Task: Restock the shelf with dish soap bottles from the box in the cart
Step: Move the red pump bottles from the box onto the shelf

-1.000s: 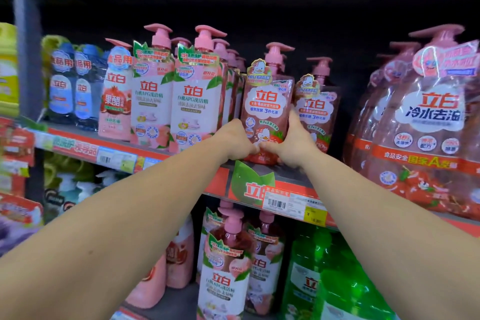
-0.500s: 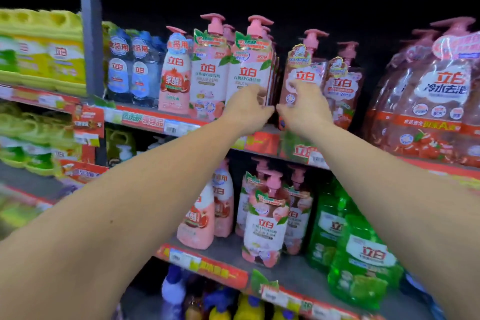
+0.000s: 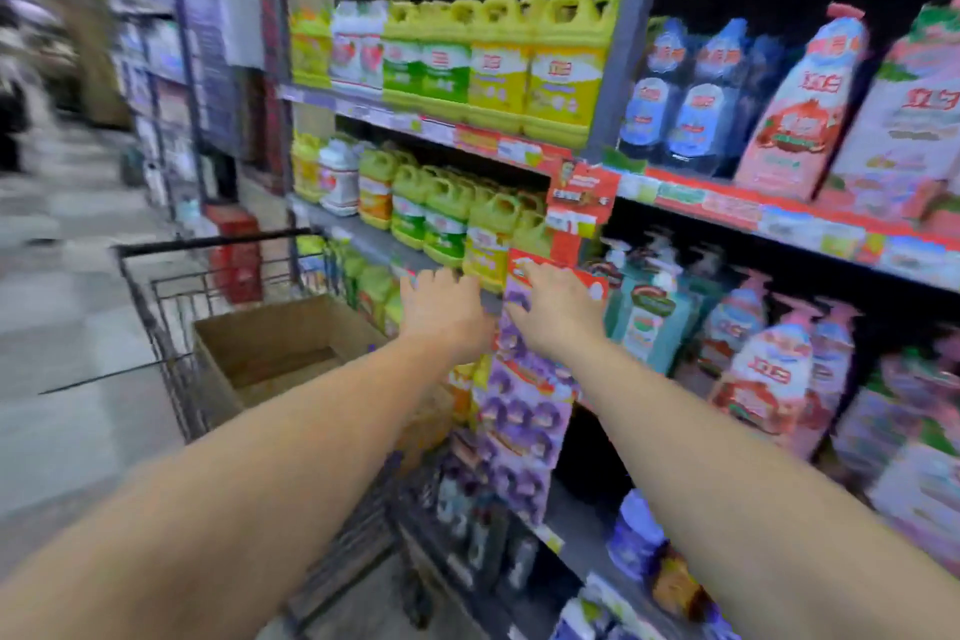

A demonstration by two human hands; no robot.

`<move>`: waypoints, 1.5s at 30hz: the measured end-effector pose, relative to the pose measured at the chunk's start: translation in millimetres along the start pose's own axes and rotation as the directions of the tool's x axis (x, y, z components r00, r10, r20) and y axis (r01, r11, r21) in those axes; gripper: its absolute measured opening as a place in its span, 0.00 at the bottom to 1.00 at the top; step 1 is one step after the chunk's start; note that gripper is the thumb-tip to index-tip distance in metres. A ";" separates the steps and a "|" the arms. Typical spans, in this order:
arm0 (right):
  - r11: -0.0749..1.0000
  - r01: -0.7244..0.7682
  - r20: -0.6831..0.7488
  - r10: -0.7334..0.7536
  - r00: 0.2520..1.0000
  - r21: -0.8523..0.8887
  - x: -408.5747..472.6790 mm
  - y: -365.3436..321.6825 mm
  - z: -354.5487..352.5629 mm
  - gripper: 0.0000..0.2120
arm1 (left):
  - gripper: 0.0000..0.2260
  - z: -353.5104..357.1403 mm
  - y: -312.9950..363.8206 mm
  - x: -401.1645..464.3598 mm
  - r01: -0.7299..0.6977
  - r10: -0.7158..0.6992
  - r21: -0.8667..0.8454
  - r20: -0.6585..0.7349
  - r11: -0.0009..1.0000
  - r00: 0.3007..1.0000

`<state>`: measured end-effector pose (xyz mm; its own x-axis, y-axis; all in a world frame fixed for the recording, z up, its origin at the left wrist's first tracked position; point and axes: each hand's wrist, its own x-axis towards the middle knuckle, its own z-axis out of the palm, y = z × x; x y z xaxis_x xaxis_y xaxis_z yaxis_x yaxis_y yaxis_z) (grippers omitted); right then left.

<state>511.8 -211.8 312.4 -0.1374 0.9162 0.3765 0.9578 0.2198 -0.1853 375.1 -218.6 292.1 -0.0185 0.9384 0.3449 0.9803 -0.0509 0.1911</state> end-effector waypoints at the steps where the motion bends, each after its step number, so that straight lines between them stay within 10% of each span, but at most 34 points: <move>1: 1.000 0.023 0.037 -0.024 0.999 0.020 6.6 -18.3 19.8 0.28 | 0.26 2.3 -25.2 -0.3 0.041 -0.041 0.018 0.015 0.999 0.999; 13: 0.972 0.104 0.361 -0.177 0.916 0.213 85.2 -112.0 236.2 0.29 | 0.28 107.4 -217.8 21.7 0.392 -0.400 0.081 0.219 0.916 0.890; 20: 0.978 0.029 0.570 -0.145 0.809 0.207 160.4 -95.7 356.6 0.29 | 0.32 220.3 -272.1 74.6 0.654 -0.583 0.001 0.454 0.757 0.674; 28: 0.972 -0.062 0.750 -0.133 0.647 0.226 198.4 -85.2 465.8 0.28 | 0.44 342.3 -290.9 82.1 0.971 -0.693 -0.111 0.684 0.212 0.229; 35: 0.968 -0.058 0.867 -0.193 0.460 0.246 171.7 -99.7 543.3 0.30 | 0.43 405.6 -284.3 49.9 0.906 -0.601 0.018 0.743 -0.424 -0.296; 45: 0.952 0.004 0.907 -0.294 0.302 0.308 151.8 -148.6 604.7 0.33 | 0.51 446.4 -291.5 39.9 0.781 -0.540 -0.021 0.734 -0.624 -0.412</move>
<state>196.0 97.3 -151.8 -0.5524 0.5161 -0.6546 0.8331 0.3161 -0.4539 176.5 -13.8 -160.1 -0.3772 -0.1080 -0.9198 -0.6304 0.7575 0.1697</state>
